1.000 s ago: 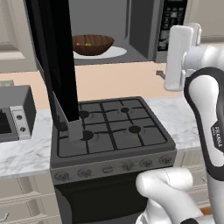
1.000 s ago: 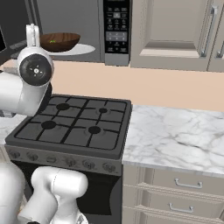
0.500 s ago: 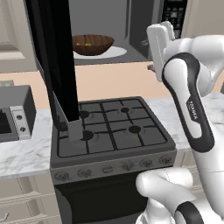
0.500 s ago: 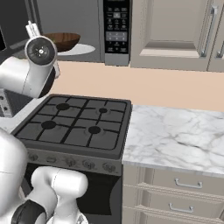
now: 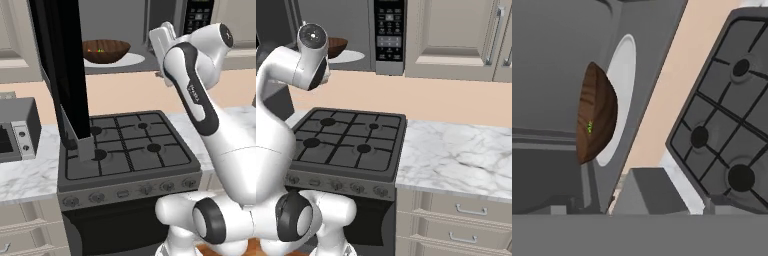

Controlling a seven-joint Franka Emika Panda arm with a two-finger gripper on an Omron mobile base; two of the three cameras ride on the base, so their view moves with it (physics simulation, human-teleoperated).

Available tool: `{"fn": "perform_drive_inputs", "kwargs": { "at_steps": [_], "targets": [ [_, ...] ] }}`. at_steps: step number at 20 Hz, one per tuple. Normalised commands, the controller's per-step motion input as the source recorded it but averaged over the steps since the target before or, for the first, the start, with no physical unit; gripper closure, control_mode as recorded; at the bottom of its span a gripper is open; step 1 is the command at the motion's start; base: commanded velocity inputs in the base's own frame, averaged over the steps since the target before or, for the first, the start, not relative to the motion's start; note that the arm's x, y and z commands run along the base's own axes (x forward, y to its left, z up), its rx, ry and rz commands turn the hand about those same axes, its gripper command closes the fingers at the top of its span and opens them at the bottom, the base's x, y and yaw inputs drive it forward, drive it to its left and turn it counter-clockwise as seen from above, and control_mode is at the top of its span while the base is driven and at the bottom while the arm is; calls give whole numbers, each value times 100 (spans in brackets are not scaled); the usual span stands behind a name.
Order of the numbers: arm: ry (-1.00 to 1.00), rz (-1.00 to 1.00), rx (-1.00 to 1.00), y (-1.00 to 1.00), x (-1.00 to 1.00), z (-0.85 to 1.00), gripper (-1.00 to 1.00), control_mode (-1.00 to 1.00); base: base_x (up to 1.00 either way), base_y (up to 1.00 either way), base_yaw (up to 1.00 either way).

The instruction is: The microwave is finished heating the shrimp and tomato. Take the bowl containing the food and place it on the dining counter.

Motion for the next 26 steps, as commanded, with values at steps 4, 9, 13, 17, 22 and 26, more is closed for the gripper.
{"fn": "perform_drive_inputs", "kwargs": {
  "at_steps": [4, 9, 13, 17, 22, 26],
  "targets": [
    [7, 0, -3, 0, 11, -2, -100, -100, 0, 0, 0],
    [0, 0, 0, 3, 36, -12, -100, -100, 0, 0, 0],
    [0, 0, 0, 30, 52, -13, -100, -100, 0, 0, 0],
    [0, 0, 0, 46, 56, -13, -100, -100, 0, 0, 0],
    [0, 0, 0, 37, 57, -7, -100, -100, 0, 0, 0],
    [2, 0, 0, 18, 56, -1, -100, -100, 0, 0, 0]
  ]
}}
